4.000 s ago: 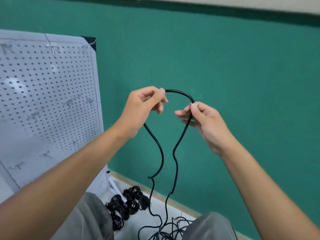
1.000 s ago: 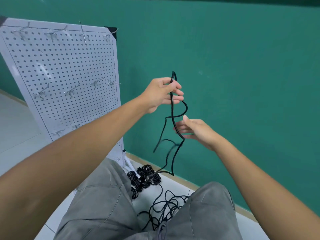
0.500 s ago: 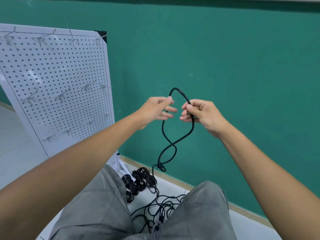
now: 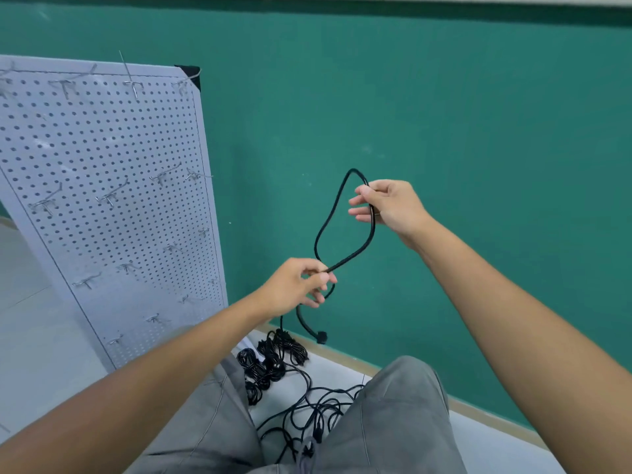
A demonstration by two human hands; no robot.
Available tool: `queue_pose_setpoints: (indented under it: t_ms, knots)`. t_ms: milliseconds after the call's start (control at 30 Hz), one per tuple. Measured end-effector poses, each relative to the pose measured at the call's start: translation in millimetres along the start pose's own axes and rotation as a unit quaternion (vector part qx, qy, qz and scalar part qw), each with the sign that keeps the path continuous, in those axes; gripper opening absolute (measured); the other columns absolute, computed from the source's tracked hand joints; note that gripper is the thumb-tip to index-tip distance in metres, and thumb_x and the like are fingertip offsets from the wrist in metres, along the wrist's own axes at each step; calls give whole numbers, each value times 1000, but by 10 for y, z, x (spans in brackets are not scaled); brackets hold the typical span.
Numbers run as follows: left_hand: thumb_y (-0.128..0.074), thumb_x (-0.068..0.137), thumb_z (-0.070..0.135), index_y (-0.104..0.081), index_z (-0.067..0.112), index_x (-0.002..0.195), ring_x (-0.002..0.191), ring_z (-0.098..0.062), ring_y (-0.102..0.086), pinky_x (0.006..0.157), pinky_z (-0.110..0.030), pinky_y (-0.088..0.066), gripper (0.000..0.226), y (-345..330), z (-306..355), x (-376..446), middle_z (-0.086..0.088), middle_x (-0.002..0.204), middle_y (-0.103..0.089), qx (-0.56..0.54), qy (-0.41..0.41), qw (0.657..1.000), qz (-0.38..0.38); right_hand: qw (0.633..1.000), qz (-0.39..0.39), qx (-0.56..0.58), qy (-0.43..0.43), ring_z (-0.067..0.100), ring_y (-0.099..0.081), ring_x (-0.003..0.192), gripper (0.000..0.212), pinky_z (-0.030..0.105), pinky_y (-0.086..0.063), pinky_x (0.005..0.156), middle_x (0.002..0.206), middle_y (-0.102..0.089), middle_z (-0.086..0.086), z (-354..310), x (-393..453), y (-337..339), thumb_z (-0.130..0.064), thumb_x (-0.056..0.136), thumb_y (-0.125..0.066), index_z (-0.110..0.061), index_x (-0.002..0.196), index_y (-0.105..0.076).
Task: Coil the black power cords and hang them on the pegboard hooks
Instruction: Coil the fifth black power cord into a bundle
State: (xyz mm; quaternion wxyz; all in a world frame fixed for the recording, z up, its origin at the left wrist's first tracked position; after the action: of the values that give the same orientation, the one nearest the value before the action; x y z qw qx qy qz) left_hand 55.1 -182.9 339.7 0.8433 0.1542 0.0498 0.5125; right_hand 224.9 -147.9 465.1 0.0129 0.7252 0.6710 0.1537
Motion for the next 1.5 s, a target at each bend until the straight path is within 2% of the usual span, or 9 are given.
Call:
queue_pose_setpoints:
  t_ms: [167, 267, 367, 533, 667, 900, 1000, 1233, 1500]
  knots:
    - [-51, 107, 11, -67, -5, 112, 65, -19, -64, 63, -27, -56, 22, 336, 401, -69, 3, 79, -69, -15, -45, 999, 26, 995, -13, -100, 15, 19, -67, 106, 24, 33, -58, 87, 119, -68, 7, 101, -169, 5, -36, 105, -53, -17, 116, -64]
    - [-50, 109, 16, -69, 1, 114, 61, -17, -62, 62, -25, -54, 25, 518, 631, -61, -1, 79, -67, -19, -60, 997, 34, 974, -52, -210, 71, 8, -55, 122, 30, 36, -41, 109, 130, -62, 1, 81, -308, -79, -44, 104, -51, -26, 123, -66]
    - [-48, 110, 20, -71, 4, 115, 60, -16, -60, 61, -23, -51, 28, 603, 774, -21, -2, 78, -67, -7, -58, 998, 21, 950, -66, -270, 139, 8, -38, 136, 28, 30, -28, 115, 134, -50, -1, -18, -379, -208, -38, 101, -60, -32, 128, -65]
    - [-54, 107, 20, -67, -7, 117, 61, -15, -61, 63, -24, -53, 31, 662, 889, -14, -3, 76, -71, -32, -54, 998, 25, 933, -121, -298, 160, 1, -65, 95, 11, 20, -44, 92, 96, -75, -11, -146, -478, -471, -22, 100, -63, -18, 104, -72]
    - [-60, 104, 24, -65, -5, 123, 66, -17, -63, 67, -25, -56, 35, 761, 838, -85, -7, 79, -71, -145, -41, 987, 50, 969, -84, -200, 121, 13, -70, 66, 16, 23, -51, 74, 70, -70, -2, -102, -471, -459, -12, 101, -59, -9, 90, -69]
    - [-64, 95, 29, -67, 7, 113, 109, -27, -69, 110, -50, -49, 29, 822, 515, -496, -11, 105, -74, -232, -78, 966, 89, 1000, -24, 3, 19, 21, -71, 62, 14, 32, -63, 75, 72, -66, 5, -24, -557, -345, -9, 104, -56, -4, 96, -65]
    - [-64, 99, 23, -67, 15, 118, 117, -27, -65, 108, -57, -49, 20, 836, 493, -761, -8, 123, -69, -243, -125, 954, 123, 999, -40, 30, -1, 22, -71, 58, 5, 34, -63, 72, 71, -68, 8, 15, -684, -480, -7, 103, -56, -6, 105, -60]
    - [-62, 99, 15, -40, 33, 156, 114, -32, -67, 94, -45, -59, 63, 819, 534, -1425, -8, 134, -63, -123, -175, 970, 114, 996, -41, 52, -51, 21, -68, 51, 8, 29, -57, 55, 76, -71, 11, 138, -931, -893, -10, 103, -58, -6, 110, -61]
    - [-56, 98, 40, -59, 25, 132, 134, -24, -57, 113, -48, -47, 37, 1201, 115, -1720, -4, 149, -54, -324, -138, 895, 273, 994, -58, 69, -61, 21, -68, 54, 6, 25, -51, 52, 78, -77, 9, 92, -1190, -1464, -12, 98, -66, -9, 102, -63]
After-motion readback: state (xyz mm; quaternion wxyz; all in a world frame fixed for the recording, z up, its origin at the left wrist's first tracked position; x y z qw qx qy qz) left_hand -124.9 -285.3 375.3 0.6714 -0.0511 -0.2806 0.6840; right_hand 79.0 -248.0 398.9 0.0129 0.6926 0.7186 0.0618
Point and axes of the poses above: each hand's wrist, its own x-axis towards the middle knuckle, its own y-axis out of the back of the hand, z = x × y, the point moved 9 cm from there along x, towards the middle knuckle
